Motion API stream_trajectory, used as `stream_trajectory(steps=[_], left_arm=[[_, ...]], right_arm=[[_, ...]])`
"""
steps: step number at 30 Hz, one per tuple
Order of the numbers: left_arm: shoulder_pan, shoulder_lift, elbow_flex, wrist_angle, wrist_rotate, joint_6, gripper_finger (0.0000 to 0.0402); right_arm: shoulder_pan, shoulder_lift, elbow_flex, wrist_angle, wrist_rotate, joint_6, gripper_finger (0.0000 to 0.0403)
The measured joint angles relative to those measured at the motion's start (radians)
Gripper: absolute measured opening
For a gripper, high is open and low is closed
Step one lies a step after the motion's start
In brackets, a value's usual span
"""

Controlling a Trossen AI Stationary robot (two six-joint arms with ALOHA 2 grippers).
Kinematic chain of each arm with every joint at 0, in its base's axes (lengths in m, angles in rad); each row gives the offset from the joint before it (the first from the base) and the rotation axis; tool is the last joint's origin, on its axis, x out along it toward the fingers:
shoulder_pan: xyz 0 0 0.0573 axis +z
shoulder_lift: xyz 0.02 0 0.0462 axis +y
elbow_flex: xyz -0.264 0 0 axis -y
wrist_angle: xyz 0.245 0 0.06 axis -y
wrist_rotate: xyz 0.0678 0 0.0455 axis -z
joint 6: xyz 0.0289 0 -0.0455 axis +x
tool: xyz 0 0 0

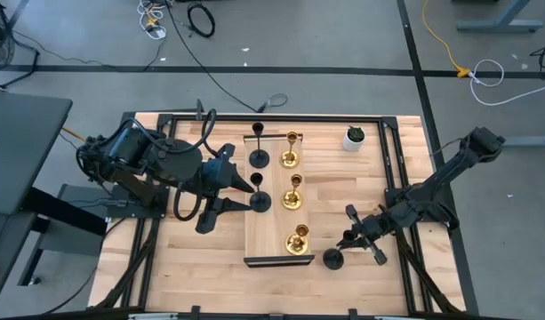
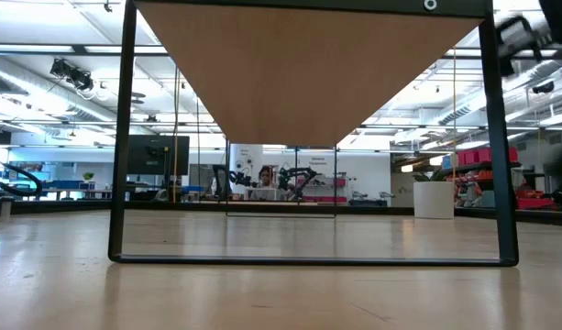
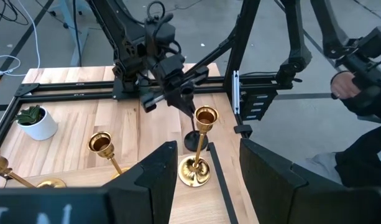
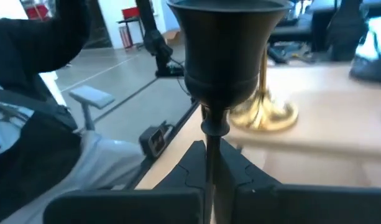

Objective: Pick & Place candle stick holders
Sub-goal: Put the black candle holder on the shelf aligned with the golden candle holders

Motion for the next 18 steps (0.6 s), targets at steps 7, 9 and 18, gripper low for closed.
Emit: stream_trajectory(steps=[7,9,18], left_arm=[[0.000,0.000,0.000,0.000,0.000,0.000,0.0177],[0.000,0.000,0.000,0.000,0.000,0.000,0.0177],[0.000,0.000,0.000,0.000,0.000,0.000,0.0177]], right_arm=[[0.000,-0.001,0.186,-0.246,0.065,-0.064,0.0005],[0.000,0.000,0.248,-0.349,0.105,-0.068,0.0005],[0.000,-0.001,0.498,-0.529,0.169,-0.128,0.0005]])
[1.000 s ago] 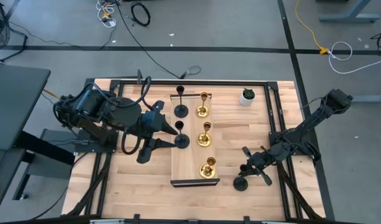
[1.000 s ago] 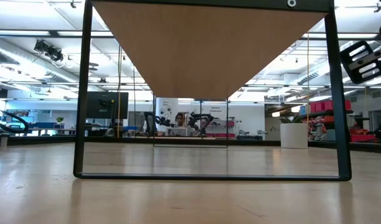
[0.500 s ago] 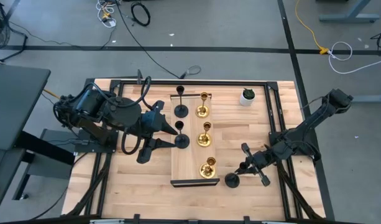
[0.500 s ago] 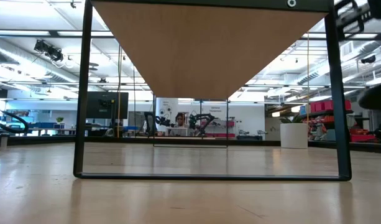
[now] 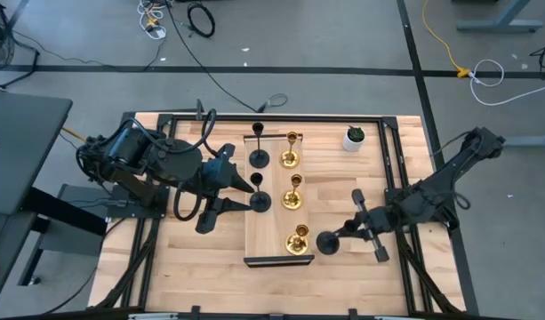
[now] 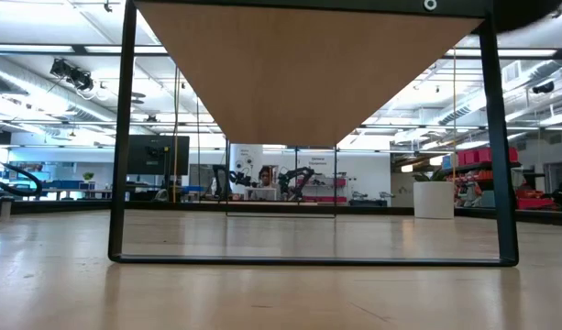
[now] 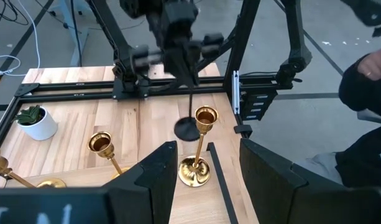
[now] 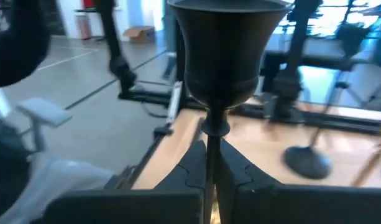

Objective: Pick & Place candle stick holders
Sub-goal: Put the black candle holder on the shelf aligned with the golden candle holders

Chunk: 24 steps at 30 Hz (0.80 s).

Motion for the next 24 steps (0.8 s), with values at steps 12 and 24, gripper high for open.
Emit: stream_trajectory(steps=[12,24], left_arm=[[0.000,0.000,0.000,0.001,0.000,0.000,0.0177],[0.000,0.000,0.000,0.037,0.000,0.000,0.0177]], right_arm=[[-0.025,0.000,0.322,-0.195,0.173,-0.089,0.0005],[-0.113,0.078,0.585,-0.194,0.069,-0.214,0.0005]])
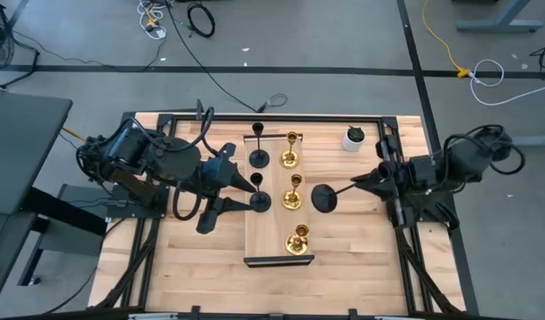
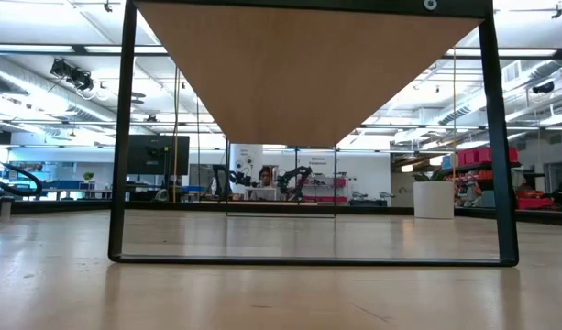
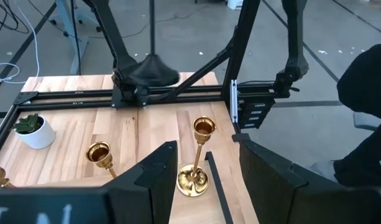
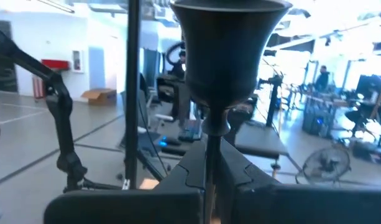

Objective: Pick & Place candle stick holders
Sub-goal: Put the black candle holder on the shelf aligned with the golden candle holders

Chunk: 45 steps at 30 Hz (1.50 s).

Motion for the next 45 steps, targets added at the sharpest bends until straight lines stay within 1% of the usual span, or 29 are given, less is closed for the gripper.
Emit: stream_trajectory(steps=[4,13,17,20,25,30,33,40,45], left_arm=[[0.000,0.000,0.000,0.000,0.000,0.000,0.0177],[0.000,0.000,0.000,0.001,0.000,0.000,0.0177],[0.000,0.000,0.000,0.001,0.000,0.000,0.0177],[0.000,0.000,0.000,0.001,0.000,0.000,0.0177],[0.000,0.000,0.000,0.001,0.000,0.000,0.0177],[0.000,0.000,0.000,0.001,0.000,0.000,0.0177],[0.000,0.000,0.000,0.001,0.000,0.000,0.0177],[0.000,0.000,0.000,0.001,0.000,0.008,0.0177],[0.000,0.000,0.000,0.001,0.000,0.008,0.0177]], right_arm=[[-0.040,0.088,0.070,-0.003,-0.072,-0.022,0.0005],[-0.135,0.314,0.217,-0.006,-0.264,-0.014,0.0005],[-0.168,0.392,0.288,-0.002,-0.364,-0.014,0.0005],[-0.193,0.436,0.326,-0.003,-0.413,-0.014,0.0005],[-0.246,0.490,0.361,0.026,-0.492,-0.014,0.0005],[-0.296,0.515,0.362,0.067,-0.548,-0.012,0.0005],[-0.321,0.526,0.362,0.094,-0.606,-0.012,0.0005],[-0.367,0.561,0.362,0.179,-0.700,0.013,0.0005],[-0.392,0.588,0.363,0.226,-0.720,0.013,0.0005]])
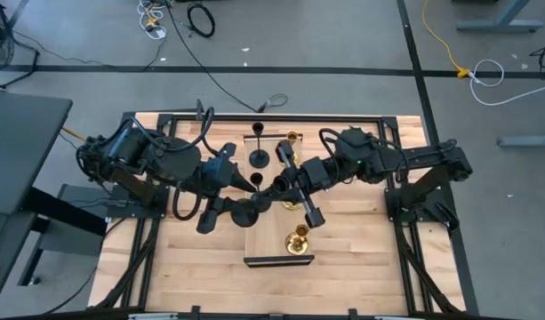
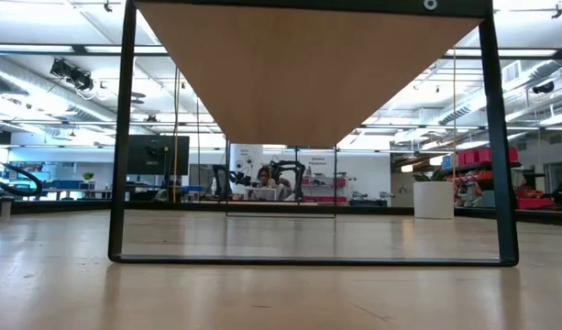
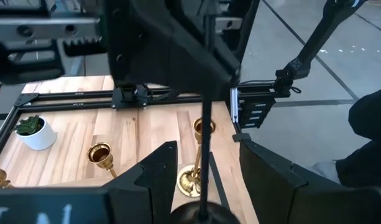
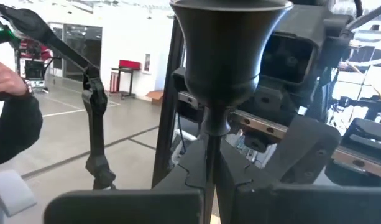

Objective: Pick & Place candle stick holders
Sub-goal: Put the black candle holder on the shelf aligned with the golden candle holders

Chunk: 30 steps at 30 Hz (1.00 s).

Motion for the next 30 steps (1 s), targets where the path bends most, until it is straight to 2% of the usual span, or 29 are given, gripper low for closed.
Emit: stream_trajectory(steps=[6,12,17,30], left_arm=[[0.000,0.000,0.000,0.000,0.000,0.000,0.0177],[0.000,0.000,0.000,-0.003,0.000,0.000,0.0177],[0.000,0.000,0.000,-0.005,0.000,0.000,0.0177],[0.000,0.000,0.000,-0.017,-0.014,0.022,0.0177]], right_arm=[[-0.014,0.050,0.000,0.084,-0.053,-0.001,0.0005],[-0.033,0.071,0.000,0.115,-0.033,-0.014,0.0005],[-0.031,0.090,0.000,0.185,-0.059,-0.002,0.0005],[-0.032,0.103,0.000,0.167,-0.069,-0.030,0.0005]])
